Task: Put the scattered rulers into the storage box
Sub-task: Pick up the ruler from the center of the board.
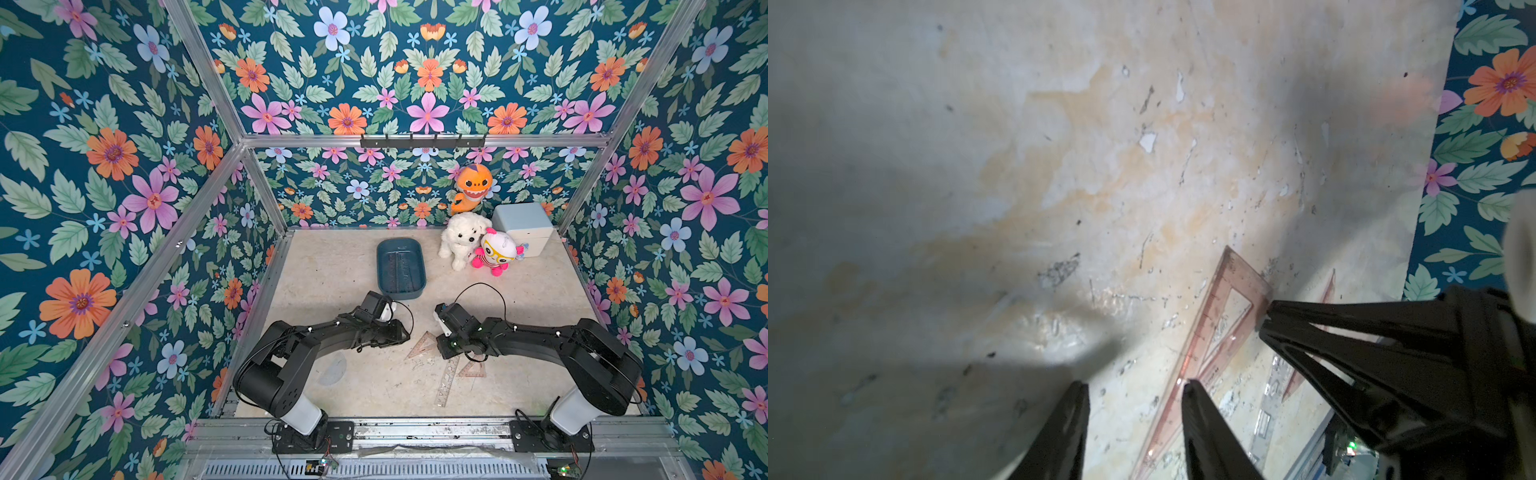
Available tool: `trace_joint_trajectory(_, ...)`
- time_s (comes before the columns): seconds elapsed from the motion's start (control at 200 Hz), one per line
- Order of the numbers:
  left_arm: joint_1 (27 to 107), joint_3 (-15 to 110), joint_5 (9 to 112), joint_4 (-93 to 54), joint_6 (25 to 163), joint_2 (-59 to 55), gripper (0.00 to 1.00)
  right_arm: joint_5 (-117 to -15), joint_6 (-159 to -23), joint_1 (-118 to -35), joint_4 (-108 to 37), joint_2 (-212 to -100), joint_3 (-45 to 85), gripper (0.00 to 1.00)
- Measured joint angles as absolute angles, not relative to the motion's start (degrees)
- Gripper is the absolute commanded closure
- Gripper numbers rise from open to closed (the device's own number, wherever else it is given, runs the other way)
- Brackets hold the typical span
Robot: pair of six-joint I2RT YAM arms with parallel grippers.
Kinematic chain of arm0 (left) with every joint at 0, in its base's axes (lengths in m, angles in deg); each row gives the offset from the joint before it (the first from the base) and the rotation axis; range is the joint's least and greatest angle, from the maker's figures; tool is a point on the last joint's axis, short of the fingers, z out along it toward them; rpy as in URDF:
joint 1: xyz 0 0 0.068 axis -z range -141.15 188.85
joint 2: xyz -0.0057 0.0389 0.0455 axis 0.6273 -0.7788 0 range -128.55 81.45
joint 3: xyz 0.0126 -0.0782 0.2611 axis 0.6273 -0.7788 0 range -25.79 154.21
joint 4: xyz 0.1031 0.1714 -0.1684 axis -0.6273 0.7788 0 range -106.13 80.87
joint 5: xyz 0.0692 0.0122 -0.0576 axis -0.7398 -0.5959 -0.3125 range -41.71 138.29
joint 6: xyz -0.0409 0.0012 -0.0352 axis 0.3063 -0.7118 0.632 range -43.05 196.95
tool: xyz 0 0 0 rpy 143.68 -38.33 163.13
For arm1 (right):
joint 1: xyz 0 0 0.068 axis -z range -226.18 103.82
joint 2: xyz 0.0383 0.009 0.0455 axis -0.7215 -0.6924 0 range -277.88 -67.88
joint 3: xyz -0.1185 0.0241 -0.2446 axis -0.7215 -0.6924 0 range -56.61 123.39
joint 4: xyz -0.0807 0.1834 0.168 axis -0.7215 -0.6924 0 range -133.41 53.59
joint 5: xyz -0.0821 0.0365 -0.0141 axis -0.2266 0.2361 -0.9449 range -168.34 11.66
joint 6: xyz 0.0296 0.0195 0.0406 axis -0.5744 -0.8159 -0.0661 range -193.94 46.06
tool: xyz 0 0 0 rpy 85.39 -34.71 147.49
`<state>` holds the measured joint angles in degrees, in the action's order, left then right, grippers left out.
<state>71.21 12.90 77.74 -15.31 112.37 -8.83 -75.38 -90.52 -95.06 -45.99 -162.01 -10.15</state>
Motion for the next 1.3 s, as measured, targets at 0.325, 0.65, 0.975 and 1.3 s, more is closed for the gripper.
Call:
trace_joint_trajectory(0.325,71.14,12.16,78.03,-16.53,112.76,-8.7,0.57,-74.37,-89.34,-93.25,-43.02,-165.2,-7.48,0.82)
trace_joint_trajectory(0.65,71.25,11.48,79.91,-18.31,113.15,-8.87,0.57,-70.27,-90.74,-92.57,-41.12,-164.65,-8.58,0.82)
trace_joint_trajectory(0.975,72.39,12.95,84.72,-22.79,114.79,-13.02,0.57,-64.89,-95.42,-94.45,-36.27,-161.46,-14.61,0.81)
trace_joint_trajectory(1.3,72.5,15.42,88.58,-27.24,117.02,-17.92,0.57,-62.29,-98.98,-96.7,-25.32,-165.74,-15.11,0.8)
